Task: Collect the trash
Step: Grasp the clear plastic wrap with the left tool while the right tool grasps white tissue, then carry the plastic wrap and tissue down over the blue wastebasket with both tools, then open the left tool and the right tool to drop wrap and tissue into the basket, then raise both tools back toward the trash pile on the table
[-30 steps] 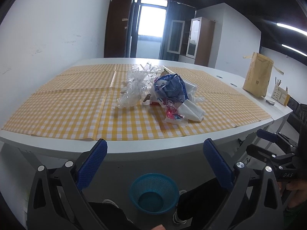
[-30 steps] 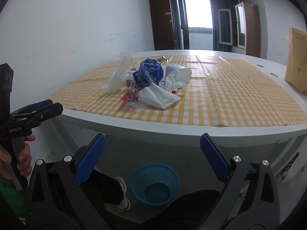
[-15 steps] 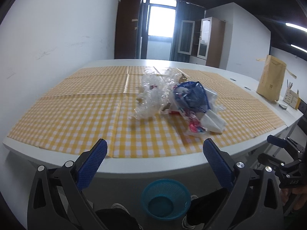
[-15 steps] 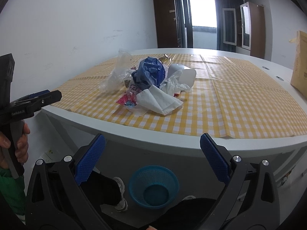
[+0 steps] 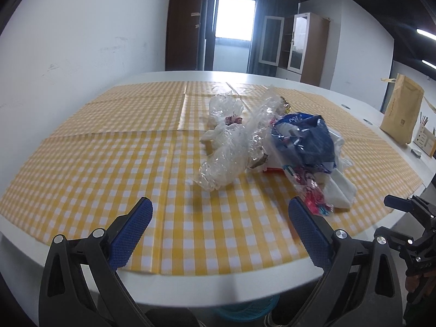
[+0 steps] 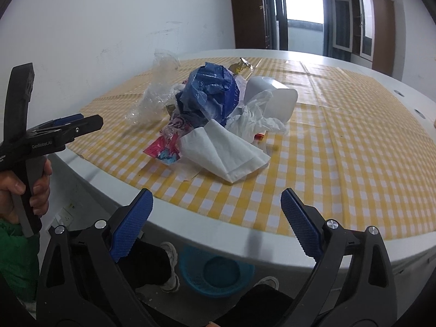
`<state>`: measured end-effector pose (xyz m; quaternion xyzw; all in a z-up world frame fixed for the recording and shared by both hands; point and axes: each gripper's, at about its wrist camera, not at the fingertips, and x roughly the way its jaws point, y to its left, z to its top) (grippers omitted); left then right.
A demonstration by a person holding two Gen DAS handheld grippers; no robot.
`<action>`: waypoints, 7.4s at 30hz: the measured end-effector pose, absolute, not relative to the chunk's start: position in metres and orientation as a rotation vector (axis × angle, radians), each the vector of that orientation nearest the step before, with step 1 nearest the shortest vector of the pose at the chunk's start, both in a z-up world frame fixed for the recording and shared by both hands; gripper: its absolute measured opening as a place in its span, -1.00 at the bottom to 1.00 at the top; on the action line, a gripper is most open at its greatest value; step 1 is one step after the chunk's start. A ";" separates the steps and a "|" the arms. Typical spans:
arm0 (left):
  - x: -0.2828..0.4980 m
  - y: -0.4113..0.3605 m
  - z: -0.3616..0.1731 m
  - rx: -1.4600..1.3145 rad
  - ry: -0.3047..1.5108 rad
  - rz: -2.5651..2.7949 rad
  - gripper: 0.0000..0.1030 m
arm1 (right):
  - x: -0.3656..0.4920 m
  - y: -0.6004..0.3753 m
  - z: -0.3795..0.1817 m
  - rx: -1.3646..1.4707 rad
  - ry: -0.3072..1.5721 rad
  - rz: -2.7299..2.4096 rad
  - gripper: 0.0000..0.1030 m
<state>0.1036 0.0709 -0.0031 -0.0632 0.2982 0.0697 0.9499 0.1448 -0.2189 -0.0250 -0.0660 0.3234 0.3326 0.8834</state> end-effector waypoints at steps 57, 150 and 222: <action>-0.004 0.033 0.024 -0.219 0.541 -0.020 -0.43 | 0.077 -0.267 0.013 -0.023 0.580 0.701 -0.92; 0.183 0.053 -0.401 -0.601 1.484 0.128 -0.05 | 0.207 -0.137 -0.415 -0.117 1.475 0.426 -0.61; 0.012 0.024 -0.015 -0.201 0.552 0.108 0.89 | 0.064 -0.260 -0.003 -0.012 0.521 0.614 0.82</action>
